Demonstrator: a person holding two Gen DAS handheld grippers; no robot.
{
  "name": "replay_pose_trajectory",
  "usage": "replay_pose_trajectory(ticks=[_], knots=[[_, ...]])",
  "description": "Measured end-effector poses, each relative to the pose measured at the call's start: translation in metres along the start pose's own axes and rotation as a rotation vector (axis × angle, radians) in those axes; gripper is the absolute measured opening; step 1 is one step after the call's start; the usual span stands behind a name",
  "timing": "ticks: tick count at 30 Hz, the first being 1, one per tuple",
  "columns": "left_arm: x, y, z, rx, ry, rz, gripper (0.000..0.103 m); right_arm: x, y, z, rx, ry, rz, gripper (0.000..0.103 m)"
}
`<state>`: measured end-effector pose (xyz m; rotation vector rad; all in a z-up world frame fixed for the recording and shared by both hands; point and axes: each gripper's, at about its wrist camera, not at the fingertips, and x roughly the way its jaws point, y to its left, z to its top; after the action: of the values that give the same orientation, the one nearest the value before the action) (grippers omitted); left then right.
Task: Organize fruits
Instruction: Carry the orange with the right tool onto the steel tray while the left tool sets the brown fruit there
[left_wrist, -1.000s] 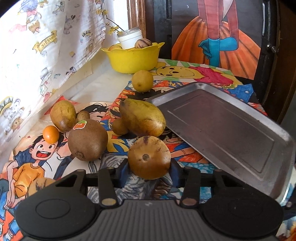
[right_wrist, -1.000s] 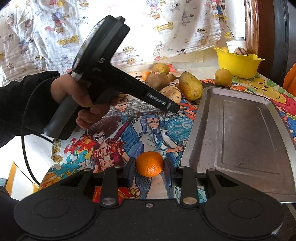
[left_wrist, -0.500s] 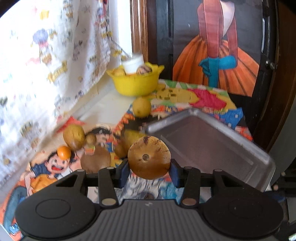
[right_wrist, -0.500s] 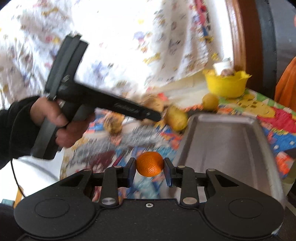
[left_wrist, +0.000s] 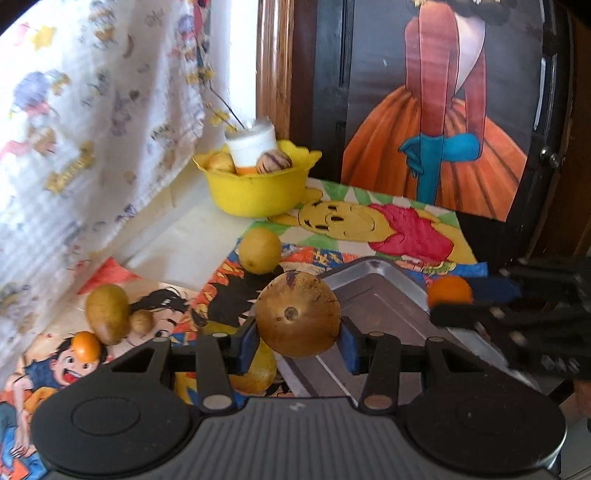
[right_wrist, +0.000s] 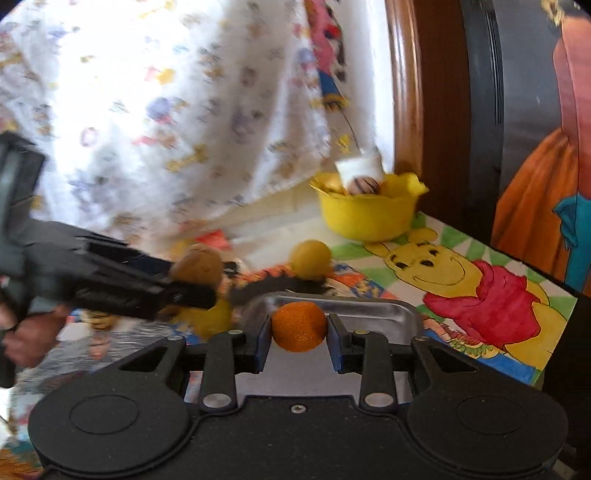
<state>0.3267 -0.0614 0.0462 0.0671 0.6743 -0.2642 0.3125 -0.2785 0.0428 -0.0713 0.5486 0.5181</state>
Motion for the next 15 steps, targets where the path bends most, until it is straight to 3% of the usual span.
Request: replay_pose_trajectory(ticks=[8, 15], knots=[[0.049, -0.003, 0.0, 0.0, 0.059, -0.009, 0.05, 0.069, -0.03, 0.002, -0.011, 0.101, -0.036, 0.034], [0.073, -0.01, -0.005, 0.032, 0.103, -0.007, 0.05, 0.088, -0.036, -0.01, 0.003, 0.139, -0.03, 0.034]])
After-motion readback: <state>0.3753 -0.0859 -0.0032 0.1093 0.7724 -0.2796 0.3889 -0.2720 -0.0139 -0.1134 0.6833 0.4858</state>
